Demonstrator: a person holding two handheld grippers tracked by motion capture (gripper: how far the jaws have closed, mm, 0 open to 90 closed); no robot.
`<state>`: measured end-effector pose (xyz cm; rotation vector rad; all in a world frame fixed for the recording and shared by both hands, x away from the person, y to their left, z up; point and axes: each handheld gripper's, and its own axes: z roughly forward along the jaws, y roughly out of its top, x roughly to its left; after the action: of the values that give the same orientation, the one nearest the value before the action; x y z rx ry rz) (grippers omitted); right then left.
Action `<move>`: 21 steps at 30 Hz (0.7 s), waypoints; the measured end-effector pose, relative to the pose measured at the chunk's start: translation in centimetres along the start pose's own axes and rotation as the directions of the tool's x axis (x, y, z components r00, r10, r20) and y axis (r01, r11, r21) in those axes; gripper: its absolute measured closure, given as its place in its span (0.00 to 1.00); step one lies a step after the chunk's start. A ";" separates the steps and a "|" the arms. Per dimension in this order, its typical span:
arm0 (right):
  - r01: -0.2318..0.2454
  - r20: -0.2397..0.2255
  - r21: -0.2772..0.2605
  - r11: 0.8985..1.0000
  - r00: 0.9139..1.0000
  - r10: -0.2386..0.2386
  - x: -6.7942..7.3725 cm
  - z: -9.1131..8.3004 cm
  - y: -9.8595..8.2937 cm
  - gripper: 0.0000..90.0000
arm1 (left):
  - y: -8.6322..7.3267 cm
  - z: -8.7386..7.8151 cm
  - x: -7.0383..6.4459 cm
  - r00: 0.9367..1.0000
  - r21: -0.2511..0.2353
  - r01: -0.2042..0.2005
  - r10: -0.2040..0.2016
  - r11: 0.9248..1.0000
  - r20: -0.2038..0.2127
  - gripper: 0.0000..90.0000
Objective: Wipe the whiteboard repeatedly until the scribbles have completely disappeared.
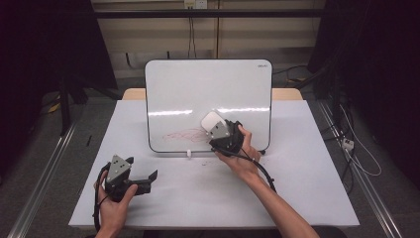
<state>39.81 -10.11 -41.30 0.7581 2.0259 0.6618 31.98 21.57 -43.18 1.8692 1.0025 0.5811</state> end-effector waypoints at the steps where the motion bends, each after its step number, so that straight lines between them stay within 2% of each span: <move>1: 0.000 0.000 0.000 1.000 1.000 0.000 0.0 0.0 0.0 0.35 | 0.0 0.0 0.0 1.000 0.000 -0.001 0.001 1.000 0.001 0.06; 4: -0.011 -0.018 -0.003 1.000 1.000 0.011 0.3 0.0 0.0 0.35 | 0.0 0.0 0.0 1.000 0.001 -0.001 0.001 1.000 0.000 0.06; 5: 0.012 -0.029 -0.004 1.000 1.000 -0.012 0.9 0.1 0.0 0.35 | 0.0 0.0 0.0 1.000 0.001 -0.001 0.001 1.000 0.001 0.06; 7: 0.024 -0.032 -0.001 1.000 0.999 -0.024 1.2 0.1 0.0 0.35 | 0.0 0.0 0.0 1.000 0.001 -0.002 0.002 1.000 0.001 0.06; 12: 0.017 -0.042 -0.004 1.000 0.999 -0.017 1.0 0.1 0.0 0.35 | 0.0 -0.1 0.1 1.000 -0.002 0.001 -0.001 1.000 0.002 0.06; 14: 0.007 -0.055 -0.008 1.000 0.998 -0.007 0.7 0.1 -0.1 0.35 | -0.1 -0.1 0.2 1.000 -0.002 0.003 -0.003 1.000 0.000 0.06; 16: -0.025 -0.063 -0.011 1.000 0.998 0.024 0.2 0.1 -0.2 0.35 | -0.1 -0.1 0.2 1.000 0.000 0.003 -0.003 1.000 0.002 0.06; 20: -0.061 -0.040 -0.014 0.998 0.997 0.061 -1.4 0.0 -0.5 0.35 | -0.1 -0.3 0.0 1.000 -0.003 0.001 -0.001 1.000 0.011 0.06; 21: -0.061 -0.040 -0.014 0.998 0.997 0.061 -1.4 0.0 -0.5 0.35 | 0.0 -0.3 -0.1 1.000 -0.005 -0.005 0.005 1.000 0.011 0.06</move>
<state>40.31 -11.39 -40.92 0.8068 2.0382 0.7313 31.70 21.68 -43.05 1.8691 0.9882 0.5755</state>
